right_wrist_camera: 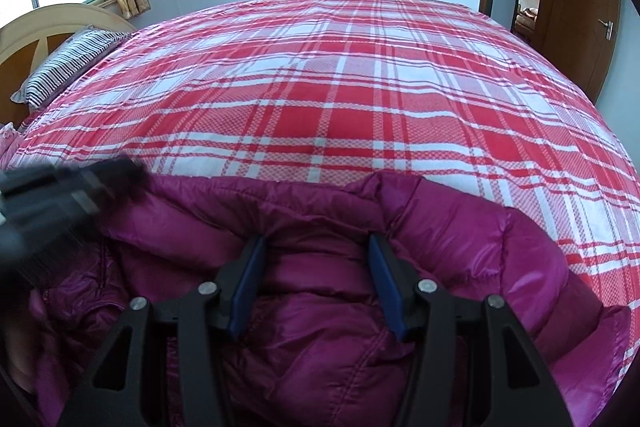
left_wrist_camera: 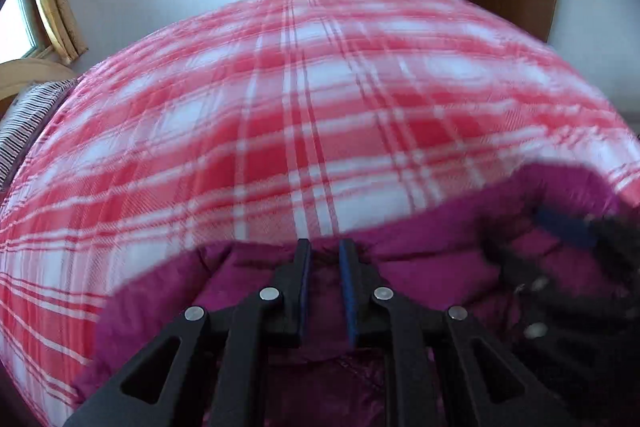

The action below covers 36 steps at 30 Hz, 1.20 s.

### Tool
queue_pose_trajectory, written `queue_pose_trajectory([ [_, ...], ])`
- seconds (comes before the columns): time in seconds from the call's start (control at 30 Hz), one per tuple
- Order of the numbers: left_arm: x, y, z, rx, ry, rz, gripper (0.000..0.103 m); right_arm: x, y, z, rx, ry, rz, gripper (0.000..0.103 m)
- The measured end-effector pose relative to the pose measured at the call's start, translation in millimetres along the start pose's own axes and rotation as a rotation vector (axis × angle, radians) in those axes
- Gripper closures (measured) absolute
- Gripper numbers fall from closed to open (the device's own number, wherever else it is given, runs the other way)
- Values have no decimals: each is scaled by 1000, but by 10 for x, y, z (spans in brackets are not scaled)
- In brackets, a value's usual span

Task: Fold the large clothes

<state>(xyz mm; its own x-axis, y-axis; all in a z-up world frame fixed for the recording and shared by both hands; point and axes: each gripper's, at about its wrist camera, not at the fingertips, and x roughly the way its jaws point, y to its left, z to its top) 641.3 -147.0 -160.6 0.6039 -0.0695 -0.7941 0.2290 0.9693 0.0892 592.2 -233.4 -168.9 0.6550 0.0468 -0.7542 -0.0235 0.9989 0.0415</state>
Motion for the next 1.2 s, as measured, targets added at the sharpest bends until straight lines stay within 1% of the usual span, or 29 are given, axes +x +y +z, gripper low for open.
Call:
queue_pose_trajectory([
  [0.1, -10, 7, -63, -28, -32, 0, 88, -3, -24, -2, 9, -3, 13, 46],
  [0.2, -8, -67, -87, 2, -49, 35, 88, 0, -27, -1, 10, -2, 16, 46],
  [0.27, 27, -88, -83, 18, -46, 55, 87, 11, -21, 1, 6, 2, 9, 45],
  [0.33, 47, -145, -79, 48, -50, 90, 87, 26, 9, 3, -9, 7, -10, 45],
  [0.43, 21, -142, -104, 63, -50, 108, 87, 37, 20, 7, -14, 13, -16, 45],
  [0.57, -1, -224, -58, 122, -31, 162, 87, 41, 49, 10, -30, 21, -33, 45],
  [0.6, -30, -219, -41, 126, -25, 164, 87, 42, 61, 11, -36, 23, -41, 45],
  [0.67, -188, -139, -1, 81, -27, 155, 87, 39, 61, 19, -38, 26, -42, 45],
  [0.7, -373, -62, 13, 42, -54, 134, 87, 11, 39, 35, -36, 28, -29, 44],
  [0.73, -604, 14, 8, 17, -87, 101, 87, -40, 14, 58, -56, 41, -7, 39],
  [0.77, -767, 57, -14, 9, -114, 84, 87, -115, -15, 77, -71, 55, 5, 37],
  [0.8, -1067, 143, -80, 6, -160, 67, 87, -254, -72, 91, -55, 48, 11, 34],
  [0.83, -1280, 205, -163, 15, -175, 51, 87, -409, -130, 91, -30, 30, 22, 29],
  [0.9, -1675, 323, -431, 23, -198, 21, 87, -838, -286, 33, 20, -18, 68, 23],
  [0.93, -1894, 398, -663, 28, -202, -6, 86, -1132, -405, -59, 59, -35, 98, 20],
  [0.97, -2061, 450, -899, 36, -195, -30, 81, -1305, -469, -135, 84, -39, 119, 19],
  [1.0, -2177, 480, -1104, 41, -185, -37, 77, -1515, -549, -253, 116, -41, 145, 16],
  [1.03, -2302, 517, -1377, 47, -164, -43, 67, -1731, -646, -421, 156, -35, 168, 13],
  [1.07, -2378, 537, -1566, 50, -147, -50, 61, -1901, -713, -585, 186, -21, 179, 13],
  [1.13, -2569, 574, -2106, 51, -109, -65, 61, -2203, -833, -999, 226, 21, 183, 13],
  [1.2, -2716, 598, -2547, 26, -72, -89, 61, -2429, -881, -1427, 243, 77, 163, 13],
])
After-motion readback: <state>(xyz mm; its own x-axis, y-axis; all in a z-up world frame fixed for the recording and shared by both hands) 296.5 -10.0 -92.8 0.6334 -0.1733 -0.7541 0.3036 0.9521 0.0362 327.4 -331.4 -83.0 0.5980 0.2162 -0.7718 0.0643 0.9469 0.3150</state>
